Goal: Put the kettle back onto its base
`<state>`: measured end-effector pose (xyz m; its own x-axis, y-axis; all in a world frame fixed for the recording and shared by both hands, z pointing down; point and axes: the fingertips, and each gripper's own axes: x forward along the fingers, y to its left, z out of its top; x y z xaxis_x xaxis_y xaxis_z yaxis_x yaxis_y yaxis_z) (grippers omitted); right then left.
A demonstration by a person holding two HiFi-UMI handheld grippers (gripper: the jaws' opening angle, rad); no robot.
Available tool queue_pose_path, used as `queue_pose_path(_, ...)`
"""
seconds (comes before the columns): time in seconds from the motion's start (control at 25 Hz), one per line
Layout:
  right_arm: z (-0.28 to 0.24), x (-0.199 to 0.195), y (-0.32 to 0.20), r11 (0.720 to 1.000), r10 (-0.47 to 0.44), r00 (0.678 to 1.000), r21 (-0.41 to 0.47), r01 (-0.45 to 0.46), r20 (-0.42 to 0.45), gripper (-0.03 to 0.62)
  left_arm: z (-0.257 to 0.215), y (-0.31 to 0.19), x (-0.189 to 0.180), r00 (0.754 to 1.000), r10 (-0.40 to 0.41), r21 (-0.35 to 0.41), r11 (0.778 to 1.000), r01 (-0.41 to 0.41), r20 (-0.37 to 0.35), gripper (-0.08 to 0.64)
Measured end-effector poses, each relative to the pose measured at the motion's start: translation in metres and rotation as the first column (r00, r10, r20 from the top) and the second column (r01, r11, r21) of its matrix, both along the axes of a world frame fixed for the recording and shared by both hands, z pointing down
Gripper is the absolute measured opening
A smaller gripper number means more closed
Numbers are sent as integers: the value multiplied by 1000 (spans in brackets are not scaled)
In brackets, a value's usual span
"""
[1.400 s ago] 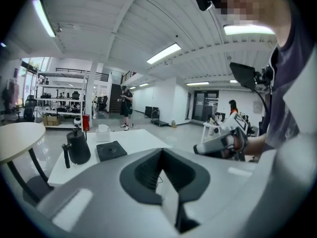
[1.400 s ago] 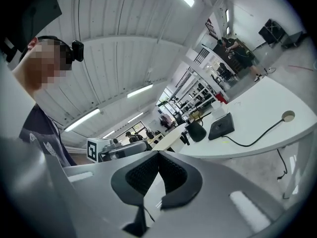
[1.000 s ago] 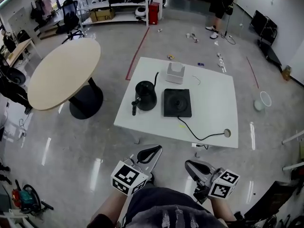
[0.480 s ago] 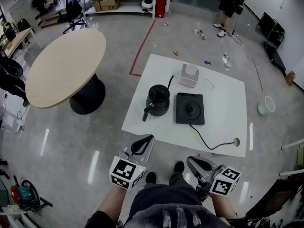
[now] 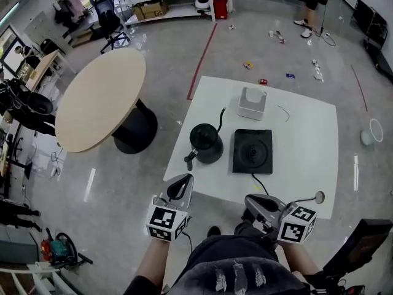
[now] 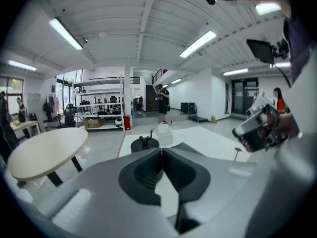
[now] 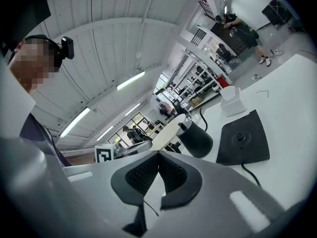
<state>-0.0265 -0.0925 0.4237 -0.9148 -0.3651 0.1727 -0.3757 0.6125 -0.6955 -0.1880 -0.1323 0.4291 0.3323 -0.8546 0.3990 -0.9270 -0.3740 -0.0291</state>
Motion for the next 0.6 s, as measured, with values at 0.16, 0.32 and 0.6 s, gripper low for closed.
queue_pose_path(0.16, 11, 24, -24, 998, -46, 998, -32, 48, 36, -1, 34, -32, -12, 985, -58, -108, 991, 77, 164, 324)
queue_pose_path(0.32, 24, 48, -44, 994, -100, 994, -44, 102, 31, -2, 66, -61, -34, 964, -123, -173, 971, 166, 237, 344)
queue_pose_path(0.6, 20, 68, -74, 996, -83, 996, -27, 84, 19, -1, 132, -84, -48, 947, -18, -318, 940, 126, 322, 342)
